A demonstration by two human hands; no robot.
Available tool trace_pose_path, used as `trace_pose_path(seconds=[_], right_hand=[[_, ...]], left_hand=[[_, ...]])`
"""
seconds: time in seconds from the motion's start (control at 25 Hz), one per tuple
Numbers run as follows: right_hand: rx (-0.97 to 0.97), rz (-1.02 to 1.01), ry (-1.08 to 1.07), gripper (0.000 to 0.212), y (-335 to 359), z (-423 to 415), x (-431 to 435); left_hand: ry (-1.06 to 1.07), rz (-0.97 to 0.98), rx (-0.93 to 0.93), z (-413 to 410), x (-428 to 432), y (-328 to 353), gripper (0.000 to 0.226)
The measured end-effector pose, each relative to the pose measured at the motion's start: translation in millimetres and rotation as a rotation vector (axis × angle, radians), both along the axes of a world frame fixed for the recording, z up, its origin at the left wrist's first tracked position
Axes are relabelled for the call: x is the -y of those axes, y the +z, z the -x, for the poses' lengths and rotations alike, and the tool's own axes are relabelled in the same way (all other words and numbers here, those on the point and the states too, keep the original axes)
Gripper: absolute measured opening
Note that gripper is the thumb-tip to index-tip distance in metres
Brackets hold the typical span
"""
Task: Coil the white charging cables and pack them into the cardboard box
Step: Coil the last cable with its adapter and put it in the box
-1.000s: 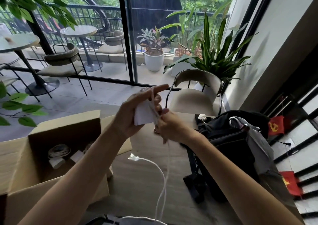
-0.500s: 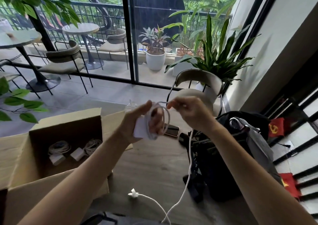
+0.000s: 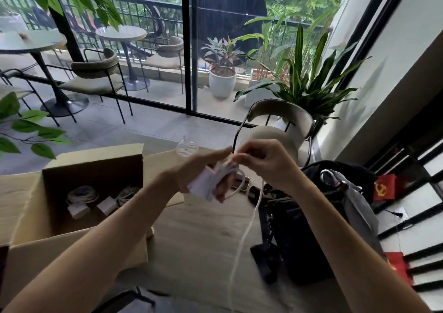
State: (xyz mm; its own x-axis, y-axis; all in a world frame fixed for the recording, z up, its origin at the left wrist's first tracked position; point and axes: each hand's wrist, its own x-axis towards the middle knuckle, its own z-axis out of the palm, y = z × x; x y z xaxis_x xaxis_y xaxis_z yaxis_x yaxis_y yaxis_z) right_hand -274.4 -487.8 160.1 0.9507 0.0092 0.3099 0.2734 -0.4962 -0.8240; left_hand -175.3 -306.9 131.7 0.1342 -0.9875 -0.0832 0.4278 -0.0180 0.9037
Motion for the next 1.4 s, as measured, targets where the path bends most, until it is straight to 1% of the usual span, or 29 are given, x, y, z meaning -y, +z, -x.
trace_pose_path(seconds=[0.08, 0.12, 0.16, 0.2, 0.28, 0.32, 0.36, 0.4, 0.44, 0.48, 0.52, 0.56, 0.6, 0.68, 0.72, 0.76, 0.8, 0.84, 0.88, 0.92, 0.96, 1.0, 1.08, 1.12, 1.2, 1.28, 1.32, 1.36, 1.4], right_hand=[[-0.023, -0.164, -0.082, 0.017, -6.4, -0.9, -9.5], [-0.08, -0.17, -0.105, 0.025, -10.8, 0.0, -16.4], [-0.155, -0.115, -0.097, 0.033, -15.0, 0.7, -22.3], [-0.237, 0.002, -0.063, 0.039, -17.9, 1.4, -26.5], [-0.322, 0.318, 0.005, 0.037, -19.0, 2.5, -28.1], [-0.291, 0.418, 0.028, 0.029, -15.1, 1.9, -25.2], [-0.22, 0.449, 0.039, 0.021, -9.2, 1.8, -20.3], [-0.142, 0.425, 0.03, 0.013, -4.4, 2.0, -13.9], [-0.077, 0.376, 0.004, 0.009, 0.5, 1.6, -7.1], [-0.023, 0.322, -0.037, 0.012, 4.3, 0.5, 0.0], [0.014, 0.249, -0.079, 0.015, 6.1, -0.9, 5.9], [0.035, 0.151, -0.114, 0.016, 4.9, -3.0, 8.9], [0.041, 0.07, -0.141, 0.015, 1.6, -5.0, 8.9], [-0.017, 0.065, -0.174, 0.027, -9.8, -6.7, 1.3], [-0.102, 0.129, -0.156, 0.035, -16.6, -6.0, -3.6], [-0.209, 0.216, -0.104, 0.037, -22.5, -4.2, -7.3], [-0.306, 0.33, -0.038, 0.035, -25.1, -2.2, -9.4], [-0.354, 0.447, 0.023, 0.03, -24.3, -1.1, -9.2], [-0.346, 0.539, 0.07, 0.023, -20.4, -1.3, -6.4], [-0.307, 0.587, 0.096, 0.017, -15.3, -2.1, -2.2], [-0.266, 0.589, 0.103, 0.014, -10.2, -3.3, 1.5], [-0.241, 0.558, 0.099, 0.014, -5.9, -4.2, 6.0], [-0.256, 0.352, 0.115, 0.017, -1.1, -4.1, 12.9], [-0.254, 0.204, 0.136, 0.018, -0.4, -3.2, 14.9], [-0.179, -0.027, 0.142, 0.018, -0.4, -3.5, 15.7], [-0.126, -0.116, 0.089, 0.019, -3.5, -7.8, 11.2], [-0.14, -0.143, 0.06, 0.027, -6.5, -10.7, 5.9], [-0.179, -0.14, 0.032, 0.039, -11.3, -12.4, -0.9], [-0.239, -0.079, 0.016, 0.046, -16.3, -13.1, -7.6]], left_hand=[[0.022, 0.245, -0.329, 1.5, 0.9, 10.5, 0.037], [0.106, 0.324, -0.375, 0.1, 4.3, 15.2, 0.035], [0.259, 0.336, -0.308, -1.1, 10.1, 19.0, 0.034], [0.458, 0.274, -0.083, -1.6, 16.4, 20.9, 0.032], [0.785, 0.091, 0.728, -1.0, 24.6, 17.4, 0.031], [0.849, 0.017, 1.11, -0.5, 27.0, 13.0, 0.035], [0.834, -0.026, 1.356, -1.8, 28.2, 9.9, 0.04], [0.742, -0.071, 1.429, -3.4, 25.7, 7.0, 0.046], [0.577, -0.128, 1.33, -5.9, 20.5, 5.2, 0.056], [0.394, -0.172, 1.018, -7.9, 14.8, 2.5, 0.068], [0.238, -0.169, 0.592, -5.9, 10.1, 0.9, 0.072], [0.157, -0.151, 0.214, -0.4, 6.7, 1.6, 0.07], [0.135, -0.088, -0.064, 4.8, 6.4, 3.2, 0.061], [0.212, 0.153, -0.314, 5.3, 16.6, 3.9, 0.048], [0.286, 0.248, -0.33, 3.0, 22.2, 5.3, 0.043], [0.415, 0.27, -0.251, 1.2, 29.3, 6.3, 0.039], [0.582, 0.206, 0.008, -0.9, 35.5, 5.6, 0.038], [0.774, 0.078, 0.438, -3.5, 40.5, 3.1, 0.038], [0.885, -0.065, 0.962, -4.2, 42.3, -5.6, 0.04], [0.889, -0.152, 1.331, -4.7, 43.5, -17.0, 0.046], [0.816, -0.199, 1.447, -4.5, 41.9, -22.1, 0.056], [0.692, -0.231, 1.345, -3.6, 37.3, -23.2, 0.068], [0.344, -0.208, 0.679, -7.3, 26.6, -21.3, 0.076], [0.163, -0.139, 0.368, -7.9, 20.8, -21.2, 0.068], [0.024, -0.035, -0.014, 0.1, 8.8, -12.9, 0.047], [0.114, 0.084, -0.219, 10.3, 7.9, -4.0, 0.042], [0.186, 0.164, -0.288, 12.7, 11.3, 0.2, 0.04], [0.269, 0.235, -0.301, 13.6, 16.7, 4.4, 0.034], [0.383, 0.275, -0.225, 13.8, 22.8, 7.4, 0.028]])
